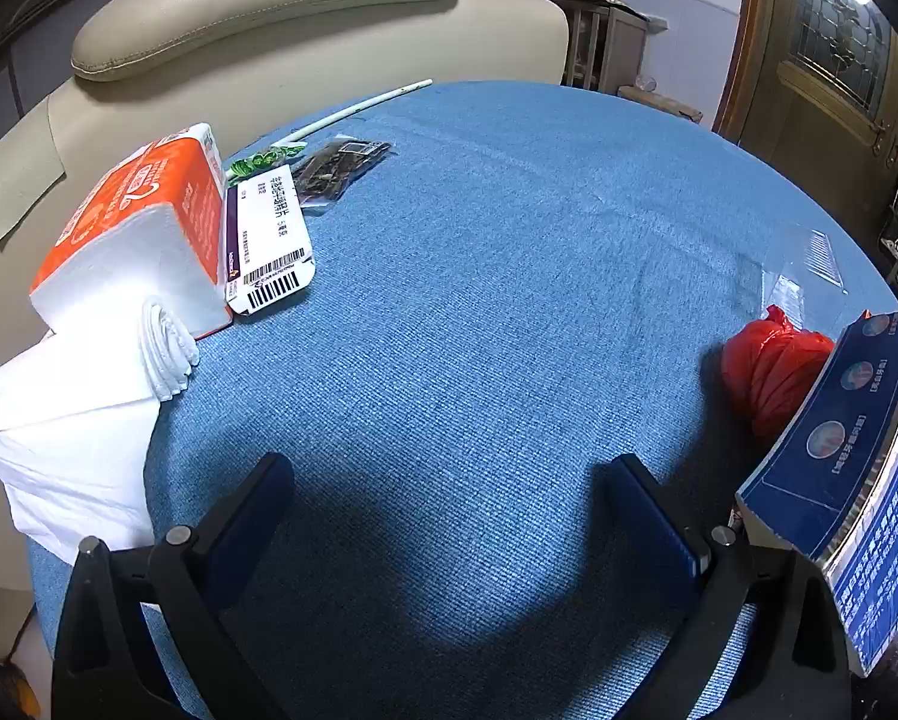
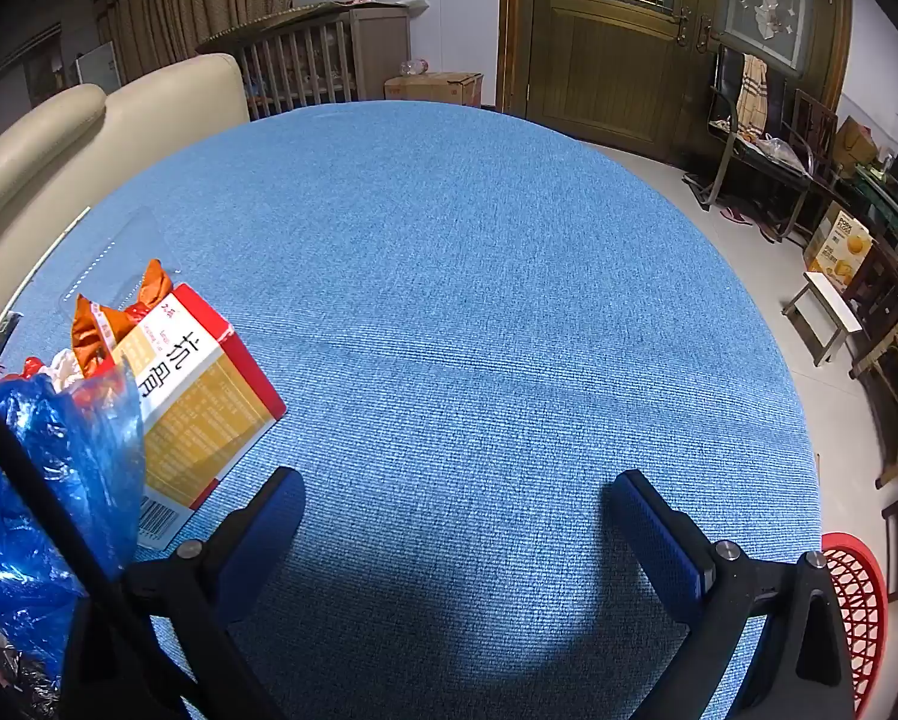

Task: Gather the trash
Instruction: 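Move both tools toward the pile of plastic bags and cartons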

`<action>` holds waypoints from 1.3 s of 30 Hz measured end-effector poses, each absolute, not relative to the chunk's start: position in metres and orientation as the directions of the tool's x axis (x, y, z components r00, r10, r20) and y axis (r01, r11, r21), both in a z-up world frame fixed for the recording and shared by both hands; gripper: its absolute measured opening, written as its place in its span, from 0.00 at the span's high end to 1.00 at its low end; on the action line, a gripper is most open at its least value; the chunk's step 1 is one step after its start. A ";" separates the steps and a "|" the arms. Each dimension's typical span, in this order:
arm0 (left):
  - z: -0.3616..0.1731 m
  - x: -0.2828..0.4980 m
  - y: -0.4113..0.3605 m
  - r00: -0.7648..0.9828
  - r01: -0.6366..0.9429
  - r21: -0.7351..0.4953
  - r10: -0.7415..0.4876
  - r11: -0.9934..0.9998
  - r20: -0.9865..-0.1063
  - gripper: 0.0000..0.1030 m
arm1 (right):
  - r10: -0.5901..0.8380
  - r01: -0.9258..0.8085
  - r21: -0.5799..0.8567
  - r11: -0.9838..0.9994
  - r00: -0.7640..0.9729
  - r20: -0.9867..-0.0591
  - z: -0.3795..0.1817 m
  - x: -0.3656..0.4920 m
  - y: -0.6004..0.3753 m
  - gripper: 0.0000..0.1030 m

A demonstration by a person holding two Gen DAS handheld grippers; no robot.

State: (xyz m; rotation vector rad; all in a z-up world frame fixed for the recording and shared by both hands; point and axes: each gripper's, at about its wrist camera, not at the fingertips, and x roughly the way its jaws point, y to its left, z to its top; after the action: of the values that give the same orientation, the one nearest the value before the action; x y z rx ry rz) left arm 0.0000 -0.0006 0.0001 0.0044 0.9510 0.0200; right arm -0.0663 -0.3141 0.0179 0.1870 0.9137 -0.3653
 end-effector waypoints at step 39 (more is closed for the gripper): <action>0.065 -0.081 -0.005 0.654 0.057 -0.061 -0.083 0.997 -0.752 0.00 | -0.139 0.245 0.057 0.968 0.707 -0.693 0.088 -0.164 -0.298 0.00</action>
State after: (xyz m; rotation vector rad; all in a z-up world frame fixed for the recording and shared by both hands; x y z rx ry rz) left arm -0.0806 -0.0049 0.0653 -0.0329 0.8546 -0.0796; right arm -0.1641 -0.2981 0.0883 0.1489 0.7565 -0.2142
